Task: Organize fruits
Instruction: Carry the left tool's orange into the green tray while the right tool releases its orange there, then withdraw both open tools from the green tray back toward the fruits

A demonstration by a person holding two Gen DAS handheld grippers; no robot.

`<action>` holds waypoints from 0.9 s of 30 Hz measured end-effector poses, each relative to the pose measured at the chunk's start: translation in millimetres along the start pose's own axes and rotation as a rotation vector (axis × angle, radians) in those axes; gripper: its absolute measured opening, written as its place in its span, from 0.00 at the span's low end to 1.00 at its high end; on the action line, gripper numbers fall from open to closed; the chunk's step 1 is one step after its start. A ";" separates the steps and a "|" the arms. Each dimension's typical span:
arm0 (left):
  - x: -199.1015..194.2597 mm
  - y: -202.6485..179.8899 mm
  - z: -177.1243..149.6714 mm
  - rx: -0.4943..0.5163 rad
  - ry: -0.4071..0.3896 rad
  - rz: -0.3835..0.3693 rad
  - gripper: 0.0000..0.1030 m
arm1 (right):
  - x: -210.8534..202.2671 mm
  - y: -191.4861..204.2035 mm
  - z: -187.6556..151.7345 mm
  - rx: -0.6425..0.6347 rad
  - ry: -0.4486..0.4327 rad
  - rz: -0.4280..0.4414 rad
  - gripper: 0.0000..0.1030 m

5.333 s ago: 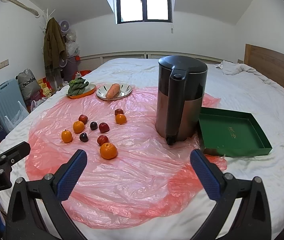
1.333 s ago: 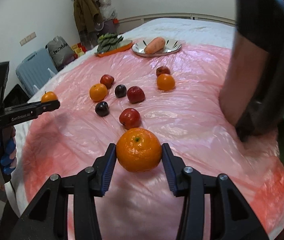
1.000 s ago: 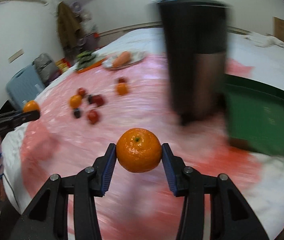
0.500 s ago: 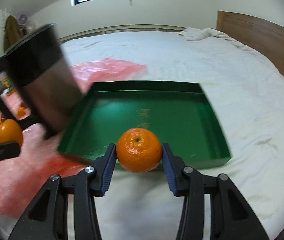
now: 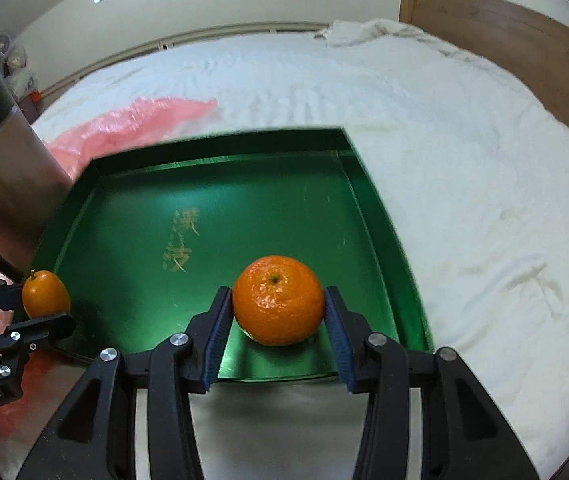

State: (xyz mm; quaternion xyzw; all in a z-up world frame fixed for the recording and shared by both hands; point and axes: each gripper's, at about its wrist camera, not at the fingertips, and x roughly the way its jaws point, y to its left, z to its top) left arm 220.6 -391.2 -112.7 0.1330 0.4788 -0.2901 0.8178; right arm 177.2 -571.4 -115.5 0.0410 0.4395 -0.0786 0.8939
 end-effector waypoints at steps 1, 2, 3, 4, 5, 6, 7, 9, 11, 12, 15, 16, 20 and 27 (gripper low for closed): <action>1.4 1.8 -1.7 -0.004 0.008 0.003 0.33 | 4.2 -0.1 -2.6 0.001 0.011 -0.006 0.50; 3.0 3.0 -1.1 -0.008 0.012 0.004 0.33 | 7.1 0.2 -5.1 0.002 0.019 -0.011 0.51; 4.6 4.8 -1.2 -0.014 0.022 -0.001 0.33 | 9.4 0.0 -7.5 0.002 0.020 -0.012 0.51; 6.2 7.0 -1.0 -0.027 0.034 -0.004 0.34 | 10.2 -0.1 -8.7 0.005 0.020 -0.013 0.51; 7.6 8.4 -1.5 -0.034 0.035 -0.003 0.35 | 10.1 -0.7 -9.7 0.012 0.019 -0.012 0.51; 8.0 9.2 0.5 -0.038 0.034 0.000 0.36 | 10.0 -0.8 -9.4 0.014 0.021 -0.011 0.51; 6.4 9.3 2.5 -0.038 0.025 0.009 0.39 | 8.9 0.0 -9.0 0.009 0.021 -0.014 0.52; 3.8 5.7 4.7 -0.028 0.001 0.033 0.46 | 3.4 1.9 -7.7 0.001 0.014 -0.025 0.65; -6.8 0.1 3.9 -0.010 -0.030 0.056 0.52 | -6.5 1.4 -5.2 0.008 -0.014 -0.021 0.80; -12.6 -2.7 3.7 0.002 -0.047 0.067 0.52 | -11.2 0.1 -4.3 0.010 -0.026 -0.022 0.80; -34.6 -8.4 -0.4 0.017 -0.095 0.069 0.54 | -29.8 2.0 -5.4 0.009 -0.053 -0.019 0.81; -44.1 -10.8 -3.7 0.020 -0.115 0.065 0.55 | -38.2 3.6 -7.6 0.007 -0.064 -0.014 0.81; -76.1 -18.5 -19.0 0.038 -0.177 0.072 0.55 | -71.9 12.2 -20.2 0.000 -0.102 0.004 0.81; -135.5 -8.7 -65.7 0.011 -0.238 0.083 0.55 | -138.8 52.7 -49.5 -0.075 -0.156 0.061 0.81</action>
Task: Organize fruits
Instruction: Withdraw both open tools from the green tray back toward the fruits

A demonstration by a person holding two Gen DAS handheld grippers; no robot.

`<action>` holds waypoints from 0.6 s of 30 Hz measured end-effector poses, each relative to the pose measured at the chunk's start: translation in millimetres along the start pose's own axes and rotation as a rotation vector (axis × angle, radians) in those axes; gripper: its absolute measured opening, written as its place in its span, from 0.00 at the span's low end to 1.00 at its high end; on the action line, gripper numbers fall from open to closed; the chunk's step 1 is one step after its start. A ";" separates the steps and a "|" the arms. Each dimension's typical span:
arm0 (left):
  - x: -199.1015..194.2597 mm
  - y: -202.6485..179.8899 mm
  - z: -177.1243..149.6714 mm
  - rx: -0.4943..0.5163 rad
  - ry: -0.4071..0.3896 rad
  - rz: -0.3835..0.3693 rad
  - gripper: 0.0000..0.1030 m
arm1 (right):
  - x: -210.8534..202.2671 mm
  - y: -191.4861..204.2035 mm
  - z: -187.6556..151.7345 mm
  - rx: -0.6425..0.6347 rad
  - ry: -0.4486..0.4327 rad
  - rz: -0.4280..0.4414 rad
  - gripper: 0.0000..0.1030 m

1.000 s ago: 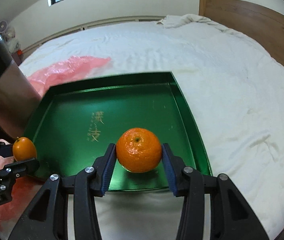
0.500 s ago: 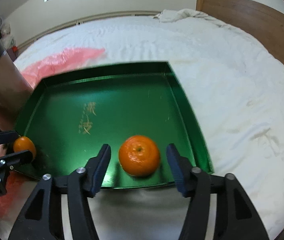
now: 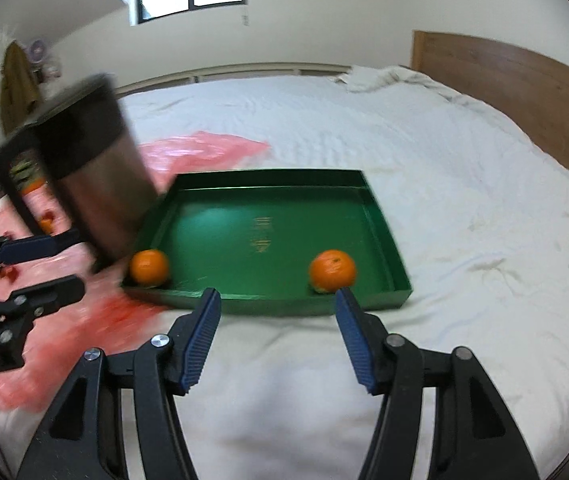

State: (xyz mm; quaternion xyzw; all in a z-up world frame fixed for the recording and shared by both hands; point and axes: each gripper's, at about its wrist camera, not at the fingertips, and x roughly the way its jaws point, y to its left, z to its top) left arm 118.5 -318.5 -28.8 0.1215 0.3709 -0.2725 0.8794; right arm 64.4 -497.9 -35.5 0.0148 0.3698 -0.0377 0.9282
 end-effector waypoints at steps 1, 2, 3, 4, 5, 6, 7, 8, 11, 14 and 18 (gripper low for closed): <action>-10.6 2.9 -6.2 -0.001 -0.005 0.009 0.55 | -6.8 7.7 -1.6 -0.015 -0.003 0.010 0.81; -20.7 5.1 -12.0 0.001 -0.007 0.020 0.55 | -13.1 14.1 -3.2 -0.027 -0.006 0.017 0.81; -27.6 8.3 -16.8 0.001 -0.009 0.027 0.55 | -20.5 22.4 -5.0 -0.041 -0.010 0.029 0.81; -32.6 12.3 -19.8 -0.002 -0.007 0.034 0.55 | -27.7 30.4 -7.4 -0.053 -0.015 0.045 0.81; -39.8 16.3 -24.7 -0.005 -0.002 0.039 0.55 | -34.5 38.5 -10.2 -0.062 -0.019 0.059 0.81; -48.2 21.2 -30.2 -0.008 0.005 0.042 0.55 | -41.5 47.3 -13.2 -0.070 -0.022 0.071 0.81; -54.0 25.0 -34.7 -0.011 0.009 0.050 0.55 | -47.4 54.8 -16.1 -0.075 -0.025 0.083 0.81; -65.4 30.4 -42.7 -0.013 0.008 0.063 0.55 | -52.4 61.9 -19.0 -0.078 -0.028 0.096 0.81; -84.7 41.7 -56.7 -0.027 0.006 0.093 0.55 | -69.8 83.1 -26.7 -0.086 -0.041 0.129 0.81; -104.9 55.8 -73.3 -0.050 0.002 0.119 0.59 | -81.9 99.5 -31.8 -0.096 -0.049 0.155 0.81; -128.7 79.7 -93.1 -0.114 -0.005 0.169 0.63 | -97.8 126.3 -38.4 -0.126 -0.060 0.195 0.81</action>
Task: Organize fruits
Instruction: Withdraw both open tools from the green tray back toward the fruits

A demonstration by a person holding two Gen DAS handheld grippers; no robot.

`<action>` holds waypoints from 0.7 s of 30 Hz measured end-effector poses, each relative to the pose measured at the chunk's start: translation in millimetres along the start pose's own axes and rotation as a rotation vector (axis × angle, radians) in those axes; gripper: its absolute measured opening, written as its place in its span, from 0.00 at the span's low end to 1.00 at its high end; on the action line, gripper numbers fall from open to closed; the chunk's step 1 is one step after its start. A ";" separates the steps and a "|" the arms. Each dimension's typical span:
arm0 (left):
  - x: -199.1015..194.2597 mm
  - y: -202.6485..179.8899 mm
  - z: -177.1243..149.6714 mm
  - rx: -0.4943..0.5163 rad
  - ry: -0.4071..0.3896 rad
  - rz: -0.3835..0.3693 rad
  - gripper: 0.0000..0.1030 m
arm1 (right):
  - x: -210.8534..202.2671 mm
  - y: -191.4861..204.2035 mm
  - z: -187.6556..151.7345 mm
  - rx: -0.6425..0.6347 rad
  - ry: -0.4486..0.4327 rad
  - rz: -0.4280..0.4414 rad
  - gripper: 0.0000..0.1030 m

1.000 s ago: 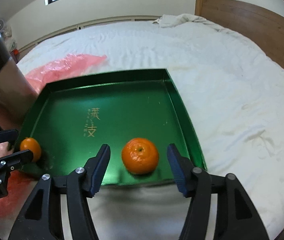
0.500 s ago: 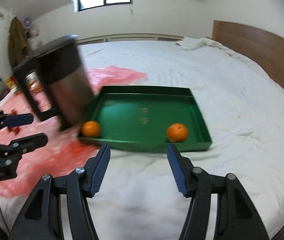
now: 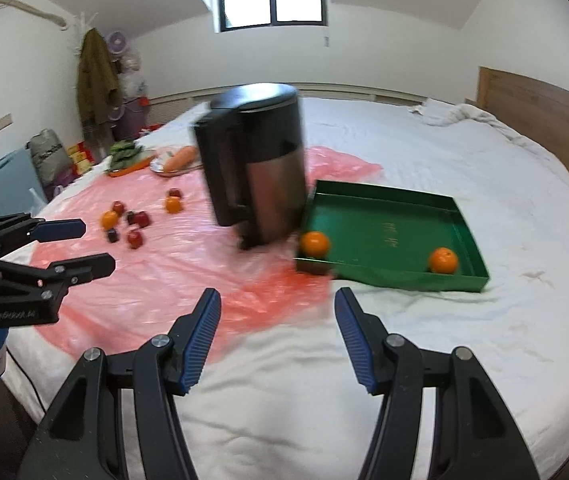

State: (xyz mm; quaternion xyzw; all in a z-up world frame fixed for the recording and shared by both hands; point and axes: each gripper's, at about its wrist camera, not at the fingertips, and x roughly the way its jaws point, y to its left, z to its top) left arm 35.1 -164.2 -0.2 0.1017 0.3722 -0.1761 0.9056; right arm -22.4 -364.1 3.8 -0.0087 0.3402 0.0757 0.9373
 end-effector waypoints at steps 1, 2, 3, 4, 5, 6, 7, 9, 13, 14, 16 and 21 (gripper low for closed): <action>-4.0 7.6 -4.3 -0.015 0.001 0.013 0.63 | -1.9 8.8 -0.7 -0.012 0.000 0.010 0.81; -7.8 15.6 -8.3 -0.029 0.002 0.025 0.63 | -3.7 17.7 -1.3 -0.023 -0.001 0.022 0.81; -12.3 25.6 -13.7 -0.049 0.002 0.039 0.63 | -5.3 25.8 -1.6 -0.031 -0.004 0.033 0.81; -14.9 32.1 -17.7 -0.062 0.002 0.047 0.63 | -7.1 32.2 -1.6 -0.037 -0.007 0.041 0.81; -18.0 39.8 -21.7 -0.077 0.002 0.054 0.63 | -8.8 39.9 -1.1 -0.044 -0.011 0.052 0.81; -21.0 48.5 -26.8 -0.093 0.001 0.065 0.63 | -9.2 46.8 -0.2 -0.049 -0.012 0.062 0.81; -23.5 57.2 -32.0 -0.106 0.001 0.078 0.63 | -9.9 54.6 0.7 -0.056 -0.015 0.072 0.81; -26.9 72.5 -40.3 -0.131 0.005 0.091 0.63 | -10.1 66.8 2.4 -0.068 -0.018 0.089 0.81; -31.4 107.4 -59.7 -0.192 0.008 0.116 0.63 | -3.7 91.9 5.6 -0.096 -0.008 0.123 0.81; -31.4 114.8 -63.6 -0.205 0.010 0.122 0.63 | -1.3 97.1 5.8 -0.104 -0.005 0.129 0.81; -31.0 131.0 -72.7 -0.232 0.014 0.137 0.63 | 6.3 107.7 7.6 -0.117 0.007 0.145 0.81; -25.3 163.5 -85.7 -0.282 0.022 0.158 0.63 | 27.2 131.2 9.7 -0.143 0.034 0.180 0.81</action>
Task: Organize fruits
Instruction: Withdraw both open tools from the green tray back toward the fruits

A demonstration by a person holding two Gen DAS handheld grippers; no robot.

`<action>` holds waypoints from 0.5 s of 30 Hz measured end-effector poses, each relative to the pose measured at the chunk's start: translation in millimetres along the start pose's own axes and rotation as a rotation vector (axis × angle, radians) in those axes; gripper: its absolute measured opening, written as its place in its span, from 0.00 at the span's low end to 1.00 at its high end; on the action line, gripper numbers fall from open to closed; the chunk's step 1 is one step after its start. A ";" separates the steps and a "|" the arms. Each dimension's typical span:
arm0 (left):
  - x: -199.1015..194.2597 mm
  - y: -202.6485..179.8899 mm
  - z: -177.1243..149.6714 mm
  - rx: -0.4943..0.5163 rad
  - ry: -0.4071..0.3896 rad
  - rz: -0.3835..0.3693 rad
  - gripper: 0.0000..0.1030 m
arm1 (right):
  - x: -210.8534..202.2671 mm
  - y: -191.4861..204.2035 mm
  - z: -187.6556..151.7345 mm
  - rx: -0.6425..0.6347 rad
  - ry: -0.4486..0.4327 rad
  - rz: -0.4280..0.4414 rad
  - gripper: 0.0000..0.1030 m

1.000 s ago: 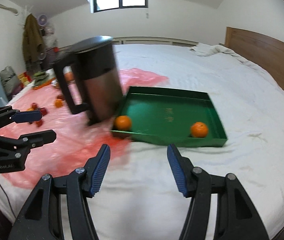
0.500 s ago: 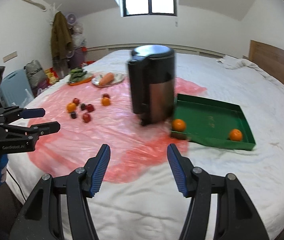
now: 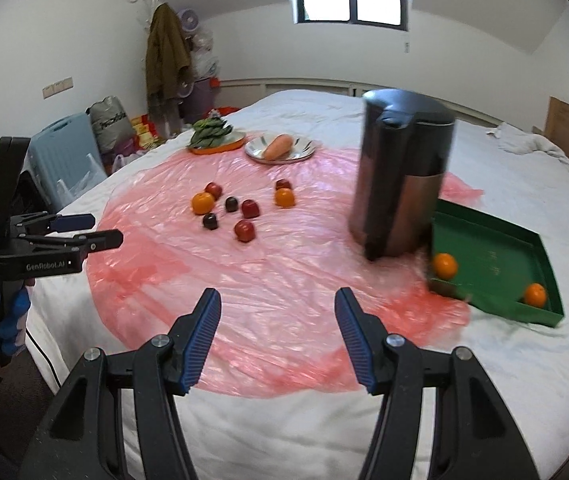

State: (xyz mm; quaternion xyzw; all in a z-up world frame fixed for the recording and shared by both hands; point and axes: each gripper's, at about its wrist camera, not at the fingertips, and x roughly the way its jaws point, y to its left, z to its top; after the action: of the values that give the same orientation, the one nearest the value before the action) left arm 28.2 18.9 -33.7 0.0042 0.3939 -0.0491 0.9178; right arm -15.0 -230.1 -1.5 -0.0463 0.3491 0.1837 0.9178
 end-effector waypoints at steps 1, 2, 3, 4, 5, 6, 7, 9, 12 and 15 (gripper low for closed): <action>1.8 3.7 0.3 -0.004 0.001 0.002 0.63 | 5.6 3.1 1.2 -0.003 0.007 0.007 0.81; 4.6 8.2 0.4 -0.009 0.003 0.003 0.63 | 11.0 5.6 2.6 -0.006 0.013 0.014 0.81; 8.1 12.6 0.7 -0.018 0.006 0.001 0.63 | 16.2 7.6 3.8 -0.009 0.019 0.021 0.81; 12.4 16.9 1.3 -0.026 0.011 -0.002 0.63 | 21.8 10.3 4.8 -0.012 0.027 0.026 0.81; 16.5 20.1 2.1 -0.031 0.014 -0.004 0.63 | 27.5 12.6 5.7 -0.015 0.035 0.032 0.80; 19.4 22.6 3.2 -0.034 0.017 -0.006 0.63 | 31.1 13.5 6.3 -0.015 0.040 0.037 0.80; 23.0 25.3 4.4 -0.037 0.021 -0.009 0.63 | 36.2 15.2 7.2 -0.017 0.046 0.043 0.80; 29.9 30.2 6.4 -0.047 0.027 -0.019 0.63 | 45.4 17.7 9.5 -0.018 0.057 0.053 0.80; 41.7 36.4 11.8 -0.059 0.037 -0.048 0.63 | 62.1 22.0 14.2 -0.019 0.074 0.069 0.80; 56.6 40.7 19.6 -0.064 0.052 -0.066 0.63 | 82.0 26.7 20.6 -0.027 0.089 0.088 0.80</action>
State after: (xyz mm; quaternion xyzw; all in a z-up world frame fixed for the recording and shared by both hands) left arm 84.9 53.6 -62.4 -0.0369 0.4188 -0.0664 0.9049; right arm 44.5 -175.9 -38.8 -0.0513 0.3889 0.2264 0.8915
